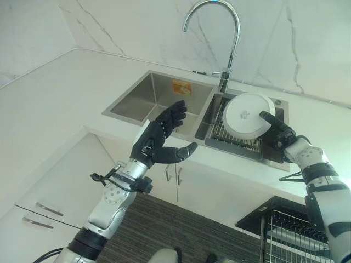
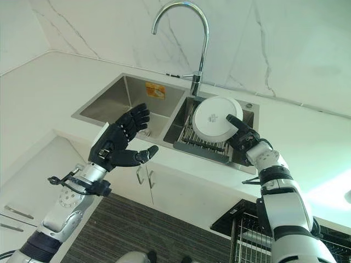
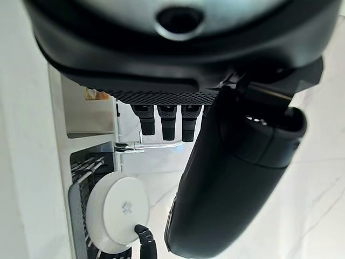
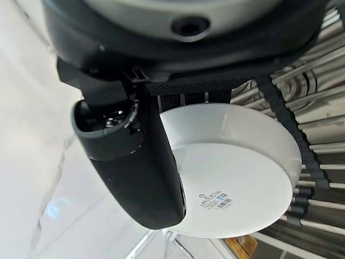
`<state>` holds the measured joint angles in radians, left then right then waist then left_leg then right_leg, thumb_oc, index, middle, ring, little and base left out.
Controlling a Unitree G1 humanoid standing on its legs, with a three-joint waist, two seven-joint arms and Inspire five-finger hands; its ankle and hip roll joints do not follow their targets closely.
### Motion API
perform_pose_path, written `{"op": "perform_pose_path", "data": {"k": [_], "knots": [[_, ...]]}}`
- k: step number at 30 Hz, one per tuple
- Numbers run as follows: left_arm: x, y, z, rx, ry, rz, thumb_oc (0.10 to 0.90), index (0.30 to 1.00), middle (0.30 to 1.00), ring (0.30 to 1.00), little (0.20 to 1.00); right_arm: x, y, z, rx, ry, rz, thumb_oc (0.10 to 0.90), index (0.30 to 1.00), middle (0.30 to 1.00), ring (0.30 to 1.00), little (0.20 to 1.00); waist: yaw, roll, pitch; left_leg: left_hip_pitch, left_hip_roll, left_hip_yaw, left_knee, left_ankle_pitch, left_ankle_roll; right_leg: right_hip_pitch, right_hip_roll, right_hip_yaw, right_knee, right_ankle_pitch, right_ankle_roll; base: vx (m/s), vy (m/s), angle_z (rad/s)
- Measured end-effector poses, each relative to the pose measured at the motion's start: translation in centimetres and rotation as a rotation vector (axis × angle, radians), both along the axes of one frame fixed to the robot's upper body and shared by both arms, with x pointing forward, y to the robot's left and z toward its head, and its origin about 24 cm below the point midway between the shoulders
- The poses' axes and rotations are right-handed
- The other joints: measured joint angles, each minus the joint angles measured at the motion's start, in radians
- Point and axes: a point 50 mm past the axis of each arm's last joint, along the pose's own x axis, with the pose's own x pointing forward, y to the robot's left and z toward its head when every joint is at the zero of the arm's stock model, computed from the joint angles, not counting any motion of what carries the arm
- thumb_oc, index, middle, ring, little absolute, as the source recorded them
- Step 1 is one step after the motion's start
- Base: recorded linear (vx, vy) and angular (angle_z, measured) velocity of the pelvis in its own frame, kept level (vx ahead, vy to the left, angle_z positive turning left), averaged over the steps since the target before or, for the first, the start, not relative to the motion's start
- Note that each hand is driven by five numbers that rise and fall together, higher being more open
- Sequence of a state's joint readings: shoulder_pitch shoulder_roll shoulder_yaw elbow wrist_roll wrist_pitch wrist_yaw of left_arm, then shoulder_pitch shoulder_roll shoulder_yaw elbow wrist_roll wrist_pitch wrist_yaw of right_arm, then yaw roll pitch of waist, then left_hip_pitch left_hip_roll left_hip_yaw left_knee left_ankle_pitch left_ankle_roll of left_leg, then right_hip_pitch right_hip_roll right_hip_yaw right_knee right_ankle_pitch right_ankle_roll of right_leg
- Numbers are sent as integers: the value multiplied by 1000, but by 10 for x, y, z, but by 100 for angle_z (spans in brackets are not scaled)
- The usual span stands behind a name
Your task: Place the dishes in the dishwasher.
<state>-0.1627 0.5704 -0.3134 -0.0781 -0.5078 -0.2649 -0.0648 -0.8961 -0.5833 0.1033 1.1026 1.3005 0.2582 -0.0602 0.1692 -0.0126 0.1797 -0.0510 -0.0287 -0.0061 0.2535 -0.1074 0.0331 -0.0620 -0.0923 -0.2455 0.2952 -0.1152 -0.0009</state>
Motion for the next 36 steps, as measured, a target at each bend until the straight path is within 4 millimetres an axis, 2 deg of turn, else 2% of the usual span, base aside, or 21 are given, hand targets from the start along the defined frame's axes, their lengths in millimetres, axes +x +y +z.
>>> {"op": "perform_pose_path", "data": {"k": [4,7,9,11,14,18,20,22,26,28,29,31,32,36], "knots": [[-8,4,-12,13,47,-14,800,900,900,900,900,0,6,12,-35,-133,42,400,300,300,300,300,-4,0,0,1,1,-1,-5,1,-2,0,0,-6,0,-5,-1,30,-62,3],[-18,13,-24,8,96,30,800,900,900,900,900,-8,24,33,-77,-335,128,400,300,300,300,300,-24,2,1,3,1,1,-12,1,-2,-2,1,-5,0,-9,0,29,-76,1],[-20,17,-28,0,107,52,800,900,900,900,900,-28,42,39,-46,-486,165,400,300,300,300,300,-35,3,1,5,3,3,-16,0,-4,-9,3,6,6,-16,0,16,-99,-7],[-25,21,-28,36,91,77,800,900,900,900,900,-54,65,34,65,-573,142,400,300,300,300,300,-47,3,1,4,6,18,-21,-1,-6,-20,7,20,11,-19,-2,12,-82,-20],[-26,21,-30,12,126,23,800,900,900,900,900,-70,89,22,129,-576,162,400,300,300,300,300,-90,11,1,6,9,32,-23,-1,-6,-26,11,36,15,-17,-3,15,-44,-18],[-39,-2,-31,-86,208,-295,800,900,900,900,900,-85,79,-9,137,-492,89,400,300,300,300,300,-124,22,2,6,14,58,-32,-2,-7,-43,12,57,18,-16,-3,24,-51,-20],[-45,-14,-33,-101,247,-428,800,900,900,900,900,-90,74,-14,84,-478,73,400,300,300,300,300,-145,40,2,4,15,69,-33,-2,-7,-53,14,69,24,-15,-4,51,-53,-18],[-50,-24,-41,-112,324,-540,800,900,900,900,900,-90,69,-4,-14,-519,78,400,300,300,300,300,-170,59,0,2,22,88,-37,-3,-11,-58,23,87,30,-10,-8,57,-4,-26],[-65,-30,-53,-155,436,-703,800,900,900,900,900,-93,56,14,-64,-610,53,400,300,300,300,300,-182,65,1,21,26,108,-51,1,-20,-74,29,108,46,-17,-15,6,61,-20],[-75,-30,-59,-189,471,-745,800,900,900,900,900,-94,54,20,-66,-650,50,400,300,300,300,300,-189,70,0,21,18,112,-50,8,-27,-101,31,145,65,-21,-16,-107,188,-46],[-78,-32,-61,-189,486,-782,800,900,900,900,900,-94,55,20,-66,-649,53,400,300,300,300,300,-196,73,2,24,-1,107,-45,10,-28,-128,28,187,93,-24,-11,-221,319,-78],[-78,-33,-61,-205,489,-808,800,900,900,900,900,-94,59,17,-59,-642,66,400,300,300,300,300,-183,74,7,21,-11,66,-35,10,-14,-138,27,228,99,-6,-9,-199,301,-71],[-76,-36,-60,-201,493,-832,800,900,900,900,900,-95,58,17,-66,-642,63,400,300,300,300,300,-206,91,8,23,-4,55,-37,-10,-18,-141,30,228,102,-2,-3,-143,261,-34],[-71,-41,-66,-188,560,-866,800,900,900,900,900,-97,53,22,-142,-685,-5,400,300,300,300,300,-252,96,17,3,-22,85,-12,-31,14,-145,13,262,74,24,38,-102,270,-22]]}}
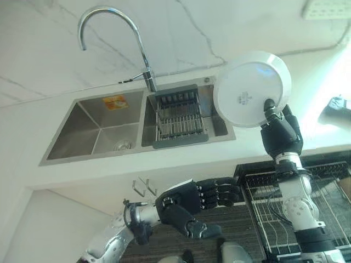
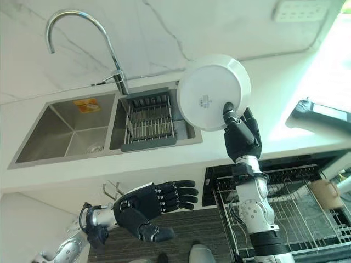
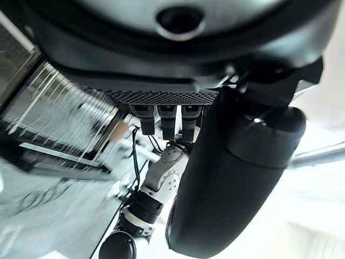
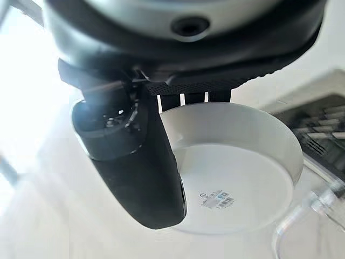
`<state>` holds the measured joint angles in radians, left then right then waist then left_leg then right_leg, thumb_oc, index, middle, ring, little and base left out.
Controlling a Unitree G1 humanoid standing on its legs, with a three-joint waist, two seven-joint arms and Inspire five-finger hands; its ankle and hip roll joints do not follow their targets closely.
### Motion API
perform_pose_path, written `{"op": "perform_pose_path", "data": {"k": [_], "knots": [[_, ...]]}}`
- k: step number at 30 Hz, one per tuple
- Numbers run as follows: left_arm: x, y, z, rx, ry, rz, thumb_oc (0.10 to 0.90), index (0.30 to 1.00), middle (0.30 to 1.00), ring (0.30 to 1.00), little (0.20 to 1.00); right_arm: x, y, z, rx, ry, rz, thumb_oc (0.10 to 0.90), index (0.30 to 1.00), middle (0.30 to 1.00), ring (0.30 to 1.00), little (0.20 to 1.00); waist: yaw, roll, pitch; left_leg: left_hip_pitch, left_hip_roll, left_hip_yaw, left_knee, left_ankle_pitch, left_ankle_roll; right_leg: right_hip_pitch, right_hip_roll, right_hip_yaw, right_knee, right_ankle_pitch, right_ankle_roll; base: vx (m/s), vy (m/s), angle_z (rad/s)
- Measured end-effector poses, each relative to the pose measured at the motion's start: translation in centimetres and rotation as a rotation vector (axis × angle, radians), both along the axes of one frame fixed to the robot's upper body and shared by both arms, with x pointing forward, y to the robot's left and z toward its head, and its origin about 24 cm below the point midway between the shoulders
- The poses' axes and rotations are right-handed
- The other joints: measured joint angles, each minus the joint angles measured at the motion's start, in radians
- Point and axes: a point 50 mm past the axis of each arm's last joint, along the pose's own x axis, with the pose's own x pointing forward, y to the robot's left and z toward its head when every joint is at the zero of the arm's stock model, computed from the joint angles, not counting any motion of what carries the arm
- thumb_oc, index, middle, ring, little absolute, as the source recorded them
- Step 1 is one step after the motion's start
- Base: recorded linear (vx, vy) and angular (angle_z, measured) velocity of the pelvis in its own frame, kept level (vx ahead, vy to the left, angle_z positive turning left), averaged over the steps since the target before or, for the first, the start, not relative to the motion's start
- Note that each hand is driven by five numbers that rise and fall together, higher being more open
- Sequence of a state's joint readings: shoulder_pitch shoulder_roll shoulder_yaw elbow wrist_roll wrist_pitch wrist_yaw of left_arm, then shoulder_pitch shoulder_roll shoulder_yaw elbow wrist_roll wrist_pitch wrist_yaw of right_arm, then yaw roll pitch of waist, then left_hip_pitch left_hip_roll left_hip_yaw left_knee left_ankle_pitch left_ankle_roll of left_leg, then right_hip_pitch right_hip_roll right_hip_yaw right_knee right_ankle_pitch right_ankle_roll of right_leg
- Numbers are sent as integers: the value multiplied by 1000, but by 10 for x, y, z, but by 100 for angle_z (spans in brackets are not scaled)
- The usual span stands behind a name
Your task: Place the dishes in the dishwasher.
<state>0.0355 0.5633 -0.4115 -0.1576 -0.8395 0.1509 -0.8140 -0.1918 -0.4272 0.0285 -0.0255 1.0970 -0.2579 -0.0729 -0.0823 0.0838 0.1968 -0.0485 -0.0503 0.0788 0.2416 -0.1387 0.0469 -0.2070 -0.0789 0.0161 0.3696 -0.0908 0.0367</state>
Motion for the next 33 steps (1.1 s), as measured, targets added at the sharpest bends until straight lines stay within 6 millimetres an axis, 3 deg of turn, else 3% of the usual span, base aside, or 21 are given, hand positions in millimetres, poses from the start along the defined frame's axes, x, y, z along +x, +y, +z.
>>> {"op": "perform_pose_path", "data": {"k": [1,2,4,5,6,7,8,9,10,12,13,16,19,24,27,28,29,30,31,32,33], "knots": [[-3,-5,-8,-2,49,-22,800,900,900,900,900,-2,-2,0,18,-21,-30,400,300,300,300,300,-13,-21,9,-10,-15,7,20,-1,6,-14,-13,12,-9,14,19,-136,401,-10],[-3,-6,-20,-24,117,-13,800,900,900,900,900,-3,-6,6,27,-60,-66,400,300,300,300,300,-12,2,5,-30,-19,-2,48,-19,30,-17,-16,11,-9,18,25,-129,302,-12],[-13,-16,-56,-11,304,-1,800,900,900,900,900,-5,-8,8,81,-101,-108,400,300,300,300,300,-24,-11,16,-44,-42,18,62,-18,42,-37,-30,33,-20,31,44,-120,262,-24],[-22,-18,-81,15,423,7,800,900,900,900,900,-6,-8,8,94,-110,-112,400,300,300,300,300,-28,6,9,-57,-42,26,72,-23,61,-41,-39,38,-23,42,58,-86,172,-35],[-41,-12,-110,89,561,36,800,900,900,900,900,-8,-6,4,97,-98,-104,400,300,300,300,300,-44,-15,18,-58,-52,42,82,-20,63,-40,-56,27,-38,63,65,-166,222,-35],[-56,-3,-125,122,641,78,800,900,900,900,900,-9,-4,4,100,-97,-92,400,300,300,300,300,-54,-22,24,-65,-49,55,92,-22,71,-44,-61,28,-40,72,72,-188,174,-27],[-72,8,-143,145,733,137,800,900,900,900,900,-14,-4,2,112,-99,-85,400,300,300,300,300,-58,-49,33,-76,-51,76,97,-19,80,-52,-69,9,-60,95,77,-243,138,-57],[-78,23,-159,-13,812,401,800,900,900,900,900,-23,-3,-3,165,-123,-65,400,300,300,300,300,-39,-57,40,-111,-24,123,93,-6,105,-49,-90,-85,-159,186,83,-235,2,-92],[-70,43,-171,-34,867,626,800,900,900,900,900,-23,-2,-6,193,-117,-50,400,300,300,300,300,-16,-62,44,-119,6,148,89,3,111,-39,-96,-144,-125,143,62,-193,-46,-90],[-67,63,-186,-11,949,858,800,900,900,900,900,-25,-6,-4,209,-140,-61,400,300,300,300,300,-4,-66,44,-128,46,160,83,17,107,-5,-96,-174,-51,95,63,-102,-93,-57],[-68,85,-190,145,969,957,800,900,900,900,900,-28,-2,4,216,-204,-43,400,300,300,300,300,14,-95,43,-138,57,163,64,24,93,64,-116,-176,-49,45,71,-68,-116,-43],[-62,87,-191,317,852,947,800,900,900,900,900,-34,5,20,205,-303,-34,400,300,300,300,300,57,-109,33,-143,79,171,51,40,83,156,-165,-203,-84,12,77,-33,-200,-40],[-60,91,-191,423,814,951,800,900,900,900,900,-37,10,24,137,-327,-43,400,300,300,300,300,63,-118,23,-155,118,175,51,55,59,151,-221,-220,-84,2,93,24,-229,-18],[-66,110,-194,650,798,998,800,900,900,900,900,-41,10,16,36,-278,-79,400,300,300,300,300,68,-145,0,-182,206,154,35,102,-33,77,-284,-183,-64,-20,144,109,-428,-11],[-76,128,-195,749,834,1089,800,900,900,900,900,-40,8,14,32,-256,-102,400,300,300,300,300,62,-166,-13,-219,251,65,30,152,-118,82,-251,-142,-76,-40,138,175,-554,21],[-76,129,-195,758,834,1111,800,900,900,900,900,-39,6,12,24,-243,-110,400,300,300,300,300,55,-152,-10,-227,280,12,7,169,-145,80,-198,-129,-59,-16,172,162,-584,53],[-79,127,-197,782,839,1105,800,900,900,900,900,-40,3,2,16,-198,-132,400,300,300,300,300,56,-136,-17,-205,304,-22,-62,162,-156,76,-149,-138,-40,-49,131,136,-549,61],[-78,124,-197,793,826,1115,800,900,900,900,900,-40,0,-5,16,-156,-154,400,300,300,300,300,57,-141,-17,-200,306,-58,-35,123,-159,78,-126,-160,-30,-58,100,151,-665,46],[-75,120,-197,797,818,1107,800,900,900,900,900,-39,-4,-8,-16,-129,-173,400,300,300,300,300,60,-130,-20,-219,290,-52,167,61,-143,77,-109,-167,-8,-74,72,114,-509,22],[-83,113,-202,820,858,1072,800,900,900,900,900,-38,-6,-4,-60,-124,-160,400,300,300,300,300,56,-75,-43,-181,294,-42,184,33,-120,69,-65,-175,24,-84,54,75,-340,-12],[-96,108,-207,834,920,1054,800,900,900,900,900,-34,-6,2,-106,-143,-141,400,300,300,300,300,51,-70,-49,-133,312,-22,91,36,-206,24,-43,-150,87,-120,24,14,-59,-12]]}}
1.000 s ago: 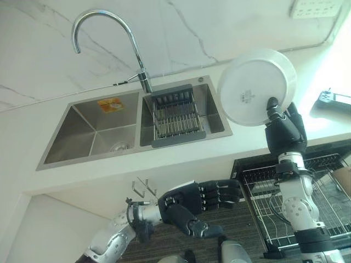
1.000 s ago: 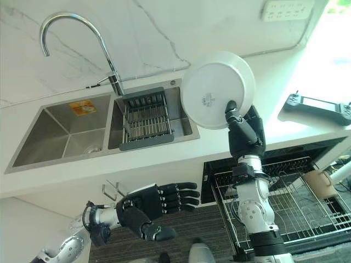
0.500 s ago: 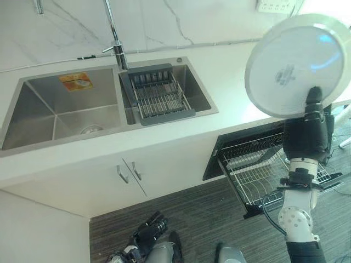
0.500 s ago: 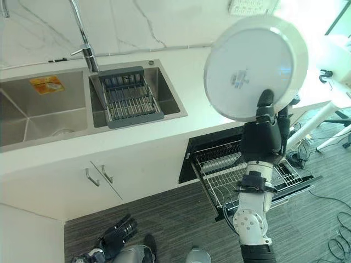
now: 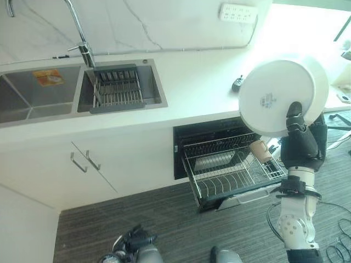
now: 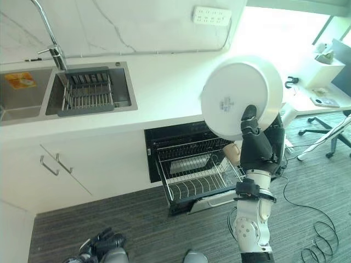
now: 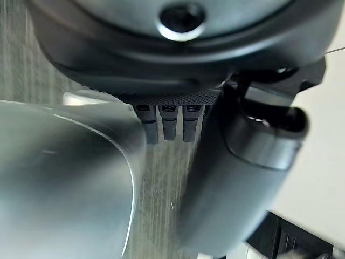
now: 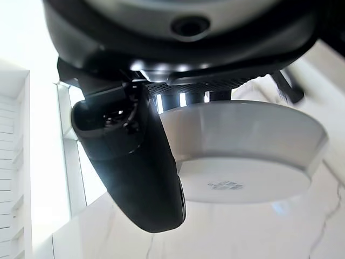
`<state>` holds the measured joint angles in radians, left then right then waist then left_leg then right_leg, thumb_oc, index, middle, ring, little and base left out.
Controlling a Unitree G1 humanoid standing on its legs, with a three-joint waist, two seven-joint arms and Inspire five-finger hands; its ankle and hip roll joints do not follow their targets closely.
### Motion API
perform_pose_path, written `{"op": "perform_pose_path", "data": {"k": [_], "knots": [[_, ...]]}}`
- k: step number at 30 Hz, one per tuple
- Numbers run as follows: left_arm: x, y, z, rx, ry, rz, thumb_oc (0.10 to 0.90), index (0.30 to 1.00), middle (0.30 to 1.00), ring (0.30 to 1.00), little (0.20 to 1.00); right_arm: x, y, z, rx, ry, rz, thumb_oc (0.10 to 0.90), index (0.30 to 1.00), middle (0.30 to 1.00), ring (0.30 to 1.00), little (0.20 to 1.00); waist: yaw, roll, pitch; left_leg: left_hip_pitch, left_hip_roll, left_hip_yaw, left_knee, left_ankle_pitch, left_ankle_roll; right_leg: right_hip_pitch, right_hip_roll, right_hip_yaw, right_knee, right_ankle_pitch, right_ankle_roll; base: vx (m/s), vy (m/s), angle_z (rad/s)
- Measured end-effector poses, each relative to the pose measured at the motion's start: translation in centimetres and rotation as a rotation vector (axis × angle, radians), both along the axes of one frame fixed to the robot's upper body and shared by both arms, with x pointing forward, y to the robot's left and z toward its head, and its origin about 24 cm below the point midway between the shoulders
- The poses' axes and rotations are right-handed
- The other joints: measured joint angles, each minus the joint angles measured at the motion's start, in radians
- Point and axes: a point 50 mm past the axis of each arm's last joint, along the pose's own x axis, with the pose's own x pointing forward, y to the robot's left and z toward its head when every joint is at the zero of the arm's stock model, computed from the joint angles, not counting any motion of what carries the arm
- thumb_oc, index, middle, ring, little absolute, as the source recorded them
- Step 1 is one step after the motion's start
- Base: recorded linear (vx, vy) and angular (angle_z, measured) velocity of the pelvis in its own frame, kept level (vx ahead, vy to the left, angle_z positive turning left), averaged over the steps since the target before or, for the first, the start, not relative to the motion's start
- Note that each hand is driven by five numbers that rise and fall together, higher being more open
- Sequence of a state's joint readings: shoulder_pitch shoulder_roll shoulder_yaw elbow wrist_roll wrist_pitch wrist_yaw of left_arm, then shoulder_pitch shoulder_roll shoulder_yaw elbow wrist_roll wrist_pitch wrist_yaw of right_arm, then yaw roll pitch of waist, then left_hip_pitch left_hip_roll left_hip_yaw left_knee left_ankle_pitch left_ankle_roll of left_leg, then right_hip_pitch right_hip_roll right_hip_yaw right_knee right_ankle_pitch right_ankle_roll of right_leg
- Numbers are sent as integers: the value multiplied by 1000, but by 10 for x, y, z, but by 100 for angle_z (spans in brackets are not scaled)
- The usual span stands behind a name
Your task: Place the dishes in the dishwasher.
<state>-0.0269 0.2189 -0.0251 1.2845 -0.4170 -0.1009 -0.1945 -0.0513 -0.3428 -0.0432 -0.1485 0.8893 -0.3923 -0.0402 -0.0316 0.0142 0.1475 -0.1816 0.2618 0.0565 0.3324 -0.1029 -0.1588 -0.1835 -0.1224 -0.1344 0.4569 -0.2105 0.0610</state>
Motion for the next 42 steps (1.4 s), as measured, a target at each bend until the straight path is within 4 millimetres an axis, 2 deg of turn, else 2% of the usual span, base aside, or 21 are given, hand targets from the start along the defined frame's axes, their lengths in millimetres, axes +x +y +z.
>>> {"op": "perform_pose_path", "data": {"k": [3,4,5,6,7,8,9,10,11,12,13,14,15,16,18,20,25,28,32,36,42], "knots": [[-7,2,-1,24,16,34,800,900,900,900,900,-2,-7,4,-25,-6,-33,400,300,300,300,300,-22,-9,0,21,-5,-8,-20,-6,36,-12,0,-47,-7,12,-45,75,-372,20],[-13,-2,-4,9,41,58,800,900,900,900,900,0,-11,2,-36,4,-49,400,300,300,300,300,-28,13,-10,57,-3,-11,-30,72,39,-14,33,-62,-3,-5,-45,156,-881,42],[-22,-1,-6,31,53,100,800,900,900,900,900,4,-11,-10,-75,57,-58,400,300,300,300,300,-36,7,-9,57,17,2,-41,97,-18,-33,62,-73,69,-49,-73,78,-677,51],[-28,15,-2,93,40,108,800,900,900,900,900,-1,-12,-27,-111,136,-72,400,300,300,300,300,-22,-58,-14,33,11,33,-21,138,-67,-71,78,-57,115,-92,-167,-8,-154,84],[-30,21,0,115,34,138,800,900,900,900,900,-11,-18,-42,-175,231,-78,400,300,300,300,300,-15,-64,-12,-6,25,99,-6,168,0,-68,77,-95,108,-89,-182,-22,-98,92],[-30,18,0,100,27,158,800,900,900,900,900,-13,-16,-52,-216,311,-46,400,300,300,300,300,-3,-67,-13,-14,11,120,-22,156,38,-66,73,-105,89,-74,-159,-37,22,75],[-27,10,-2,76,29,156,800,900,900,900,900,-11,-14,-54,-251,339,-21,400,300,300,300,300,9,-40,-8,-13,-14,126,-19,139,43,-72,77,-112,57,-55,-135,-64,106,51],[-29,-5,-6,36,57,157,800,900,900,900,900,-5,-8,-59,-254,364,10,400,300,300,300,300,8,8,2,-6,-71,107,-46,105,39,-67,78,-124,-19,-7,-67,-63,220,43],[-31,-11,-9,24,77,171,800,900,900,900,900,1,-9,-65,-262,406,14,400,300,300,300,300,6,48,20,25,-59,108,-95,101,34,-49,76,-167,-59,9,32,-37,217,62],[-34,-9,-9,28,94,182,800,900,900,900,900,0,-10,-68,-263,430,14,400,300,300,300,300,2,51,21,41,-49,108,-116,98,30,-46,76,-186,-65,-15,88,27,222,60],[-38,-12,-11,17,105,206,800,900,900,900,900,-1,-14,-69,-282,444,3,400,300,300,300,300,6,78,20,51,6,87,-147,98,26,-57,46,-250,21,-99,152,64,189,56],[-42,0,-9,28,100,276,800,900,900,900,900,-2,-15,-64,-311,427,-6,400,300,300,300,300,-3,31,21,63,27,56,-133,73,-18,-111,-34,-121,177,-138,-32,108,250,59],[-43,2,-9,31,112,322,800,900,900,900,900,0,-18,-61,-320,423,-15,400,300,300,300,300,-17,26,35,74,49,41,-117,51,-17,-120,-2,-107,206,-136,-156,107,218,35],[-46,-2,-11,1,134,381,800,900,900,900,900,1,-20,-63,-326,446,-30,400,300,300,300,300,-16,49,33,81,58,53,-99,20,-8,-113,22,-117,149,-107,-132,109,191,-7],[-53,3,-11,2,164,441,800,900,900,900,900,-2,-16,-72,-352,499,-41,400,300,300,300,300,-21,29,47,119,-26,106,-149,1,8,-42,70,-116,-86,37,-134,105,201,-30],[-52,3,-11,-13,154,484,800,900,900,900,900,-2,-13,-75,-393,529,-76,400,300,300,300,300,-6,21,54,118,-54,103,-133,-6,20,-19,78,-121,-109,50,-119,89,151,-14],[-63,24,-6,58,139,670,800,900,900,900,900,9,-11,-57,-869,496,-326,400,300,300,300,300,80,-14,48,95,-134,142,-19,-66,126,19,-46,-148,-142,105,-46,99,57,-3],[-48,29,-1,59,55,661,800,900,900,900,900,26,-10,-37,-1136,385,-428,400,300,300,300,300,121,-19,46,95,-142,114,-20,-67,126,32,-49,-173,-142,111,-50,61,-49,24],[-40,25,0,54,34,621,800,900,900,900,900,34,-3,-31,-1228,321,-468,400,300,300,300,300,123,-19,46,95,-142,106,-20,-66,126,37,-47,-177,-142,107,-53,14,-15,6],[-39,27,0,63,32,606,800,900,900,900,900,42,-3,-43,-1345,345,-453,400,300,300,300,300,123,-16,44,95,-139,103,-17,-66,125,41,-49,-180,-140,101,-51,59,-33,1],[-40,30,1,61,22,587,800,900,900,900,900,41,-27,-90,-1510,572,-426,400,300,300,300,300,164,6,33,72,-140,88,-3,-66,124,31,-50,-192,-136,96,-45,23,-24,7]]}}
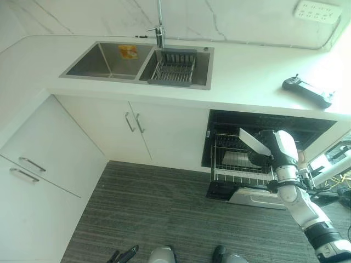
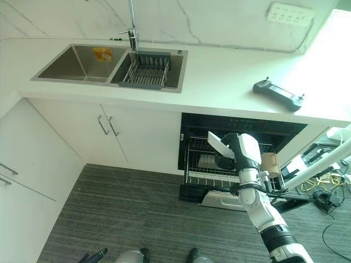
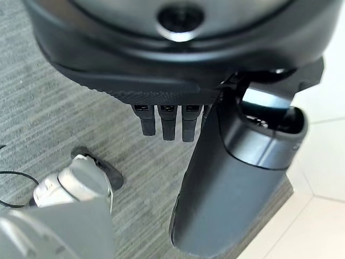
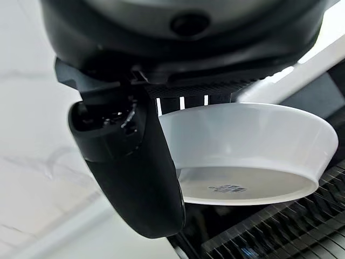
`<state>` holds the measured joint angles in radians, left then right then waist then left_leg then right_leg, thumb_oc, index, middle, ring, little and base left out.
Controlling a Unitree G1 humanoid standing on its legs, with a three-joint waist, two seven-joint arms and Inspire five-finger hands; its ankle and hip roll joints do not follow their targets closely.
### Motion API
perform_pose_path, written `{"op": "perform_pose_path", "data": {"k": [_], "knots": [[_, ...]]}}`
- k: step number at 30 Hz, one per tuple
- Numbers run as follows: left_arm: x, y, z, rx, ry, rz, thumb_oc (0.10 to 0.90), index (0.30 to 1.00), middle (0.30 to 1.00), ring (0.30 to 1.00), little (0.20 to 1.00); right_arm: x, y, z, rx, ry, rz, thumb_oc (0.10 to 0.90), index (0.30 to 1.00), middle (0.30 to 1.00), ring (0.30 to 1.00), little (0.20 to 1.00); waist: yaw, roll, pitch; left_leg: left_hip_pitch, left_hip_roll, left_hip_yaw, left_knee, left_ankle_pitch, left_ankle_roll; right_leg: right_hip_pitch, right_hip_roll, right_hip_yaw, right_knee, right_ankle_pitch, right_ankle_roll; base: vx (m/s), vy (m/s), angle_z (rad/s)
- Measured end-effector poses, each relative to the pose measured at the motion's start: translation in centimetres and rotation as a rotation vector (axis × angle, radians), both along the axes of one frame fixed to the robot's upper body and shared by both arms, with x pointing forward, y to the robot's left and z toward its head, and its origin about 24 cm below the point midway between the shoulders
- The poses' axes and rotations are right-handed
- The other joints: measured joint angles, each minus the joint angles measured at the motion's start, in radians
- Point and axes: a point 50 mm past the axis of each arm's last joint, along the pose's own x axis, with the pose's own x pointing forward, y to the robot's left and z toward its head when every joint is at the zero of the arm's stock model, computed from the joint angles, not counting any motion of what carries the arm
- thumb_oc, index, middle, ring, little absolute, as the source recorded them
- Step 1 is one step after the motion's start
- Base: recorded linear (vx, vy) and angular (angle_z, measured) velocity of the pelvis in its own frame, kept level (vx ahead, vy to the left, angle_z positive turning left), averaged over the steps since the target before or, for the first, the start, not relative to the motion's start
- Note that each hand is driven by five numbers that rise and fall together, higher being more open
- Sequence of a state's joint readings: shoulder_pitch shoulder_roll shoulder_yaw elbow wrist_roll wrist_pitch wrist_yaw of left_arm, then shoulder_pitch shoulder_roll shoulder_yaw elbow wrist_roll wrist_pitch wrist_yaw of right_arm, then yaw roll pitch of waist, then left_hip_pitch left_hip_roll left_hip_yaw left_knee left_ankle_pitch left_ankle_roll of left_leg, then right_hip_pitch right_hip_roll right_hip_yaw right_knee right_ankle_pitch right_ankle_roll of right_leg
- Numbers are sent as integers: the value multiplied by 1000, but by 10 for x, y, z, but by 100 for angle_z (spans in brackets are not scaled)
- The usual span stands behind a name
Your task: Place the dishes in the dishwasher.
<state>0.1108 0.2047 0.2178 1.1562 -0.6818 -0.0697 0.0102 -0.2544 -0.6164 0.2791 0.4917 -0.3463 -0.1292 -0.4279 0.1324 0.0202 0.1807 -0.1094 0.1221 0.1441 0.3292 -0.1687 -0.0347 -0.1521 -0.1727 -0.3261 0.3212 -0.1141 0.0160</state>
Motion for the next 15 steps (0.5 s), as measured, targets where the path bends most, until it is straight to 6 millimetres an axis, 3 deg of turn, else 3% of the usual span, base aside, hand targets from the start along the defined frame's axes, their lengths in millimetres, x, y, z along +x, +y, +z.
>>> {"op": "perform_pose_path", "data": {"k": [3,5,7,8,9,12,15], "knots": [[0,7,3,21,-12,-7,800,900,900,900,900,-5,-12,-21,-42,95,-55,400,300,300,300,300,18,24,0,-30,0,-16,2,5,-2,-16,-1,-17,2,3,-7,-31,-58,13],[9,5,4,16,-36,-24,800,900,900,900,900,8,-21,-16,-89,104,-107,400,300,300,300,300,21,51,11,-65,-1,-27,5,16,-2,-47,-4,-29,4,4,-7,-206,-83,13],[26,3,7,19,-76,-53,800,900,900,900,900,26,-30,9,-125,46,-128,400,300,300,300,300,36,81,49,-110,-3,-39,5,37,-4,-90,-4,-35,10,20,-21,-298,-59,11],[41,3,11,22,-107,-120,800,900,900,900,900,46,-33,36,-137,-20,-145,400,300,300,300,300,41,93,84,-155,-7,-45,5,58,-7,-139,-5,-37,13,35,-33,-329,-65,9],[69,0,18,11,-181,-157,800,900,900,900,900,67,-44,75,-113,-103,-218,400,300,300,300,300,57,122,162,-195,-9,-49,-5,91,-8,-183,-6,-37,21,56,-52,-299,-65,4],[86,-3,25,-12,-259,-172,800,900,900,900,900,85,-45,115,-128,-171,-248,400,300,300,300,300,67,136,250,-241,-9,-52,-9,116,-14,-233,-7,-37,25,60,-51,-167,-34,1],[92,-5,26,-18,-269,-183,800,900,900,900,900,87,-47,121,-133,-166,-270,400,300,300,300,300,89,133,280,-260,-14,-55,-24,132,-14,-258,-10,-37,24,67,-52,-94,-15,4]]}}
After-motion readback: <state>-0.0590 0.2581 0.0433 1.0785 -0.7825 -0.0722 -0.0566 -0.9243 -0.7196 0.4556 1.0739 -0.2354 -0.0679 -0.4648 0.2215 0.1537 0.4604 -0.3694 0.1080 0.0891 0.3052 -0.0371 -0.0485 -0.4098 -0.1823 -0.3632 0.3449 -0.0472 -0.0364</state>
